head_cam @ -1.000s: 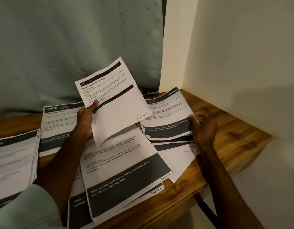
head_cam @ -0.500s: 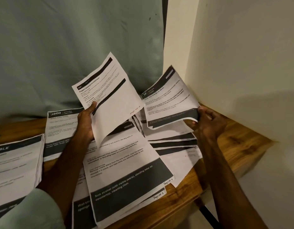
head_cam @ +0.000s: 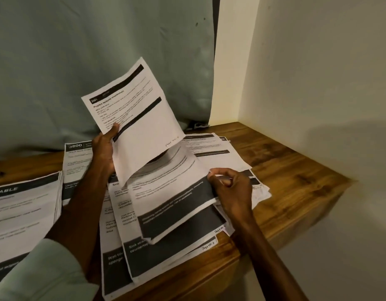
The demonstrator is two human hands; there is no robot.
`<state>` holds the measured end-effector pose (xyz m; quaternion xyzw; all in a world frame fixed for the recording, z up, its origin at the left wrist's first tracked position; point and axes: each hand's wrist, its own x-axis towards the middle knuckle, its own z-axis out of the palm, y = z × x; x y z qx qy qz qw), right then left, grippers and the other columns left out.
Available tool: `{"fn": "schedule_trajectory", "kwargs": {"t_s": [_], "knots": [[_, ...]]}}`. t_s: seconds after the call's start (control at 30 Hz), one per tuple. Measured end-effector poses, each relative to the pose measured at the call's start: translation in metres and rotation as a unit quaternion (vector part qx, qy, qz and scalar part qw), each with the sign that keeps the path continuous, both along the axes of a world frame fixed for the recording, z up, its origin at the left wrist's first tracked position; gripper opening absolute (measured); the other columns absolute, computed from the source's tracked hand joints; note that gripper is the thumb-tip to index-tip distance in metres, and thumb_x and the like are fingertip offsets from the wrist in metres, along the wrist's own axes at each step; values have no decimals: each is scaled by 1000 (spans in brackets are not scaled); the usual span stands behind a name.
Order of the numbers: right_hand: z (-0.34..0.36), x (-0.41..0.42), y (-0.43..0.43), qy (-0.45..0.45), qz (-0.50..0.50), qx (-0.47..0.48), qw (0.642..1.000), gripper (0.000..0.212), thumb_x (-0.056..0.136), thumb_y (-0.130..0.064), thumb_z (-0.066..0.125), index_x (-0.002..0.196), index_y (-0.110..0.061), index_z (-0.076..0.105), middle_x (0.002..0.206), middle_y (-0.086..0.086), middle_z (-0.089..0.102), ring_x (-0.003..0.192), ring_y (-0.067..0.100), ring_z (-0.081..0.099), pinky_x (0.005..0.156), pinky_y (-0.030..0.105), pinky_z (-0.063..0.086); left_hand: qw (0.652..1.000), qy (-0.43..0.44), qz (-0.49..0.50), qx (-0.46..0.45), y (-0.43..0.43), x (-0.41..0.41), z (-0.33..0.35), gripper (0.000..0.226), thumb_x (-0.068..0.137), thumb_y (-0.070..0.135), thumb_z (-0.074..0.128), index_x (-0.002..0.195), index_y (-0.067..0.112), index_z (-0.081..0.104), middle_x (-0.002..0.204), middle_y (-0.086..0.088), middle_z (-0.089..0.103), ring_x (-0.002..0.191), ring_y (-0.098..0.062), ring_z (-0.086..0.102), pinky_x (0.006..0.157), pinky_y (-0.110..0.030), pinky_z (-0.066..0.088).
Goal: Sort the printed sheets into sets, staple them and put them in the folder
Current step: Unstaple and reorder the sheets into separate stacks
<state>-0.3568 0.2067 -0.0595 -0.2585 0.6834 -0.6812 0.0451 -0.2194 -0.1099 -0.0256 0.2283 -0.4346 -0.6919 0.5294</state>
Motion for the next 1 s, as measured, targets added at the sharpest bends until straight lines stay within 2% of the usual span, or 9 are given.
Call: {"fn": "schedule_trajectory", "kwargs": {"t_s": [0.1, 0.2, 0.33, 0.43, 0.53, 0.6, 0.77, 0.87, 1.0], "knots": [[-6, 8, 5, 45, 26, 81, 995, 13, 89, -23, 76, 100, -19, 78, 85, -14, 73, 77, -1, 69, 68, 9, 54, 1000, -19, -6, -13, 11, -7, 2, 39, 90, 23, 77, 127, 13, 69, 117, -3, 76, 108, -24, 72, 87, -37, 60], [-11, 6, 8, 104, 37, 160, 981, 14, 88, -39, 75, 90, -25, 78, 77, -15, 72, 73, 2, 69, 74, 20, 58, 999, -33, -20, -13, 21, -12, 0, 39, 91, 23, 75, 128, 14, 68, 119, -4, 75, 110, -27, 72, 93, -43, 59], [-2, -5, 12, 164, 7, 214, 963, 34, 88, -59, 65, 84, -27, 77, 79, -19, 69, 75, 0, 64, 75, 19, 49, 999, -43, -6, 0, 21, -13, -7, 37, 90, 23, 76, 125, 15, 70, 116, -3, 76, 108, -27, 72, 94, -44, 58], [9, -33, 10, 201, -34, 205, 957, 35, 92, -56, 64, 88, -25, 78, 90, -13, 73, 79, 0, 64, 75, 21, 49, 999, -47, -11, 12, 16, -9, -14, 40, 87, 27, 78, 125, 16, 71, 117, -4, 76, 110, -28, 72, 93, -43, 58], [7, -77, -2, 191, -101, 230, 949, 23, 91, -38, 73, 100, -18, 75, 112, 0, 73, 95, 12, 64, 87, 32, 52, 999, -48, -13, 18, 16, -8, -19, 38, 88, 25, 77, 124, 16, 72, 116, -3, 76, 109, -26, 72, 94, -43, 57], [3, -108, -11, 177, -128, 280, 935, 37, 88, -38, 76, 115, -14, 68, 124, 8, 67, 109, 23, 62, 92, 35, 49, 998, -49, -11, 23, 18, -10, -19, 36, 88, 23, 77, 123, 16, 72, 114, -4, 76, 108, -26, 72, 93, -42, 58], [-3, -164, -21, 156, -107, 471, 861, 92, 75, -74, 70, 144, -18, 46, 150, 10, 48, 138, 35, 43, 112, 49, 39, 998, -59, -9, 22, 20, -15, -21, 36, 90, 22, 76, 125, 14, 70, 115, -4, 76, 108, -27, 72, 91, -41, 58], [-16, -172, -24, 159, -105, 432, 882, 81, 74, -74, 71, 130, -18, 57, 133, 6, 61, 121, 30, 57, 102, 45, 49, 997, -70, -13, 17, 22, -18, -22, 36, 91, 23, 75, 125, 16, 70, 114, -3, 76, 108, -27, 72, 95, -45, 57], [-28, -170, -16, 125, -139, 256, 948, 41, 87, -41, 76, 104, -5, 71, 102, 11, 74, 95, 27, 69, 80, 29, 44, 996, -85, -14, 12, 24, -21, -23, 34, 92, 25, 75, 124, 17, 70, 114, -3, 77, 105, -25, 74, 93, -45, 58]]}}
